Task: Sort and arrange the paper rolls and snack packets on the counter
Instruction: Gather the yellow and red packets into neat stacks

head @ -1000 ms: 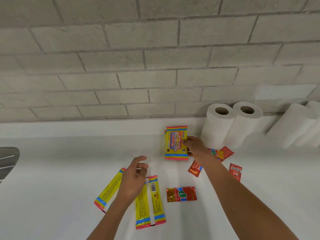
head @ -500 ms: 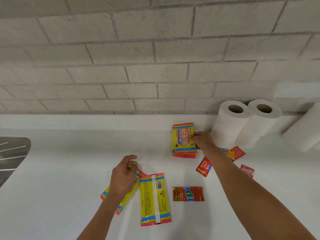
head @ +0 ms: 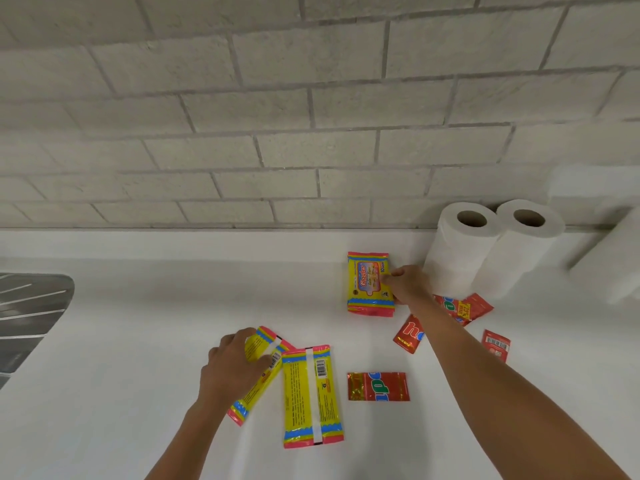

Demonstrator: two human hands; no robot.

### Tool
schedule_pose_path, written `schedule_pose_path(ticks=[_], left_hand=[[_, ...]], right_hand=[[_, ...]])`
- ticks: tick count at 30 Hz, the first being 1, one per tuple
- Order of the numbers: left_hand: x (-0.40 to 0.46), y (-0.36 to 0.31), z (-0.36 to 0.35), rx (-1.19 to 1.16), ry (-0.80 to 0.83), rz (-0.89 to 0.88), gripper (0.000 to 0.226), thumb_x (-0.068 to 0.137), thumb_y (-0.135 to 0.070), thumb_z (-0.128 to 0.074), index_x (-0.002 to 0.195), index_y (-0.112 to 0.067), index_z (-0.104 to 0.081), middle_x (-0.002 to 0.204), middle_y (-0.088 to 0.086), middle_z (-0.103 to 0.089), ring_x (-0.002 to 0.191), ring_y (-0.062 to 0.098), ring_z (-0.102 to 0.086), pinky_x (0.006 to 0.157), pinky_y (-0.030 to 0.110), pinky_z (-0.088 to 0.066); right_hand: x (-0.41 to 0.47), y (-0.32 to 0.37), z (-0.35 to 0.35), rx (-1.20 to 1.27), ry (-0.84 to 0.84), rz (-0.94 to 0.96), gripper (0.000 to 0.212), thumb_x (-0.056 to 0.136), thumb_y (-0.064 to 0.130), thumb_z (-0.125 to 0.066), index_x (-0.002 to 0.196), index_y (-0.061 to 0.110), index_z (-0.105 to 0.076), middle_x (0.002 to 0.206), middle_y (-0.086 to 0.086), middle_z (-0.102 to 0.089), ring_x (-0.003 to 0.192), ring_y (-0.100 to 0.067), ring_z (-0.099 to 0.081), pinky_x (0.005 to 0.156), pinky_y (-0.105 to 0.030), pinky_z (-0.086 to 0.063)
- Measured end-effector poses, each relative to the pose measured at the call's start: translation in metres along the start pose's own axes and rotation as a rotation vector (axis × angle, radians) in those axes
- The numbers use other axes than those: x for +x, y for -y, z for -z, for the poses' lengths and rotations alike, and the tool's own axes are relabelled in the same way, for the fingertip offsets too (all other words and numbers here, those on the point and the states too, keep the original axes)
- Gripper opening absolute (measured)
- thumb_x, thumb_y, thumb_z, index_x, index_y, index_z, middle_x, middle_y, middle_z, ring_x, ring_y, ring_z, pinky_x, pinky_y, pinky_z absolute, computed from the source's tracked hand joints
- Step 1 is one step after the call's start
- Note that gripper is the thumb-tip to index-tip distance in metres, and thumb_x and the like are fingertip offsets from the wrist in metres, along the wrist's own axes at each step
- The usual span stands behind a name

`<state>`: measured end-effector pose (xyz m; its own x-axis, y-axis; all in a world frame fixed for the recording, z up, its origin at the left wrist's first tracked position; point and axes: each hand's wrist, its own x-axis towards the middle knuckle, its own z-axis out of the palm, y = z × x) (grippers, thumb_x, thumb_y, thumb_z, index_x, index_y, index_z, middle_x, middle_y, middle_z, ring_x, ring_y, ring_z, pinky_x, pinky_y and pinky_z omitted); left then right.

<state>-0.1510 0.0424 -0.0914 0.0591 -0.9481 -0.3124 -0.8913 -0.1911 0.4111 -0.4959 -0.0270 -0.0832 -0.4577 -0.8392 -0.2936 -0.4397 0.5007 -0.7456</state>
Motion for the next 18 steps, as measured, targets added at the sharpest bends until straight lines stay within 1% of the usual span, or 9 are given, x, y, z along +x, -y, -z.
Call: schedule_pose_path(ticks=[2,4,5,7,9,11,14,16,18], left_hand=[[-0.002,0.004,-0.001,0.064,0.041,0.013,0.076,0.082,-0.064,-0.063,0.147,-0.037,-0.034,0.144,-0.002,-0.044,0.130,0.028,-0.044,0.099,0.045,-0.044],[-0.004,0.008,-0.003,0.107,0.046,0.009,0.083,0.079,-0.068,-0.062,0.148,-0.036,-0.030,0.142,-0.002,-0.046,0.128,0.027,-0.044,0.096,0.044,-0.046],[-0.005,0.009,-0.003,0.112,0.039,0.007,0.085,0.077,-0.069,-0.063,0.148,-0.035,-0.030,0.140,-0.002,-0.047,0.127,0.026,-0.046,0.095,0.043,-0.047],[-0.004,0.010,-0.002,0.094,0.038,0.011,0.090,0.074,-0.069,-0.066,0.149,-0.033,-0.030,0.137,0.000,-0.049,0.124,0.026,-0.049,0.095,0.043,-0.048],[-0.005,0.010,0.001,0.060,0.037,0.013,0.094,0.071,-0.068,-0.071,0.148,-0.032,-0.031,0.132,0.001,-0.052,0.120,0.027,-0.053,0.095,0.044,-0.049],[-0.002,0.012,0.003,0.023,0.039,0.022,0.095,0.069,-0.065,-0.075,0.147,-0.031,-0.032,0.122,0.000,-0.058,0.113,0.027,-0.058,0.093,0.043,-0.051],[-0.002,0.012,0.006,-0.069,0.024,0.039,0.093,0.071,-0.055,-0.080,0.146,-0.031,-0.032,0.108,-0.005,-0.067,0.098,0.022,-0.065,0.080,0.036,-0.054],[-0.003,0.011,0.008,-0.112,-0.019,0.042,0.086,0.074,-0.048,-0.081,0.145,-0.031,-0.037,0.101,-0.007,-0.066,0.087,0.017,-0.065,0.070,0.031,-0.050],[-0.005,0.007,0.013,-0.127,-0.069,0.022,0.071,0.076,-0.041,-0.080,0.139,-0.032,-0.047,0.096,-0.010,-0.064,0.084,0.016,-0.063,0.068,0.029,-0.046]], right_hand=[[-0.005,0.002,0.003,-0.042,-0.027,0.031,0.025,0.091,0.027,-0.064,0.091,0.003,-0.070,0.084,-0.016,-0.071,0.076,-0.027,-0.069,0.067,-0.034,-0.055],[-0.012,0.004,0.006,-0.057,-0.047,0.065,0.030,0.092,0.028,-0.062,0.109,0.004,-0.068,0.094,-0.011,-0.070,0.077,-0.019,-0.065,0.058,-0.026,-0.043],[-0.016,0.005,0.007,-0.052,-0.050,0.080,0.034,0.092,0.029,-0.061,0.117,0.006,-0.065,0.100,-0.007,-0.069,0.077,-0.015,-0.062,0.060,-0.024,-0.042],[-0.022,0.007,0.011,-0.048,-0.046,0.106,0.040,0.093,0.031,-0.060,0.128,0.011,-0.059,0.115,-0.004,-0.066,0.085,-0.012,-0.057,0.072,-0.026,-0.041],[-0.030,0.009,0.014,-0.051,-0.046,0.135,0.041,0.094,0.032,-0.060,0.130,0.013,-0.057,0.122,-0.004,-0.064,0.093,-0.013,-0.054,0.076,-0.027,-0.040],[-0.038,0.012,0.016,-0.038,-0.031,0.146,0.042,0.094,0.034,-0.060,0.131,0.015,-0.056,0.124,-0.004,-0.063,0.099,-0.015,-0.056,0.079,-0.028,-0.041],[-0.052,0.013,0.017,-0.008,0.009,0.153,0.041,0.092,0.036,-0.061,0.129,0.019,-0.058,0.122,-0.001,-0.065,0.097,-0.016,-0.060,0.077,-0.029,-0.045],[-0.062,0.014,0.017,0.001,0.037,0.157,0.038,0.090,0.038,-0.061,0.124,0.022,-0.062,0.120,0.001,-0.066,0.095,-0.017,-0.062,0.076,-0.028,-0.044],[-0.072,0.013,0.017,0.004,0.069,0.181,0.035,0.091,0.039,-0.061,0.121,0.022,-0.065,0.122,0.002,-0.067,0.102,-0.019,-0.064,0.078,-0.027,-0.044]])
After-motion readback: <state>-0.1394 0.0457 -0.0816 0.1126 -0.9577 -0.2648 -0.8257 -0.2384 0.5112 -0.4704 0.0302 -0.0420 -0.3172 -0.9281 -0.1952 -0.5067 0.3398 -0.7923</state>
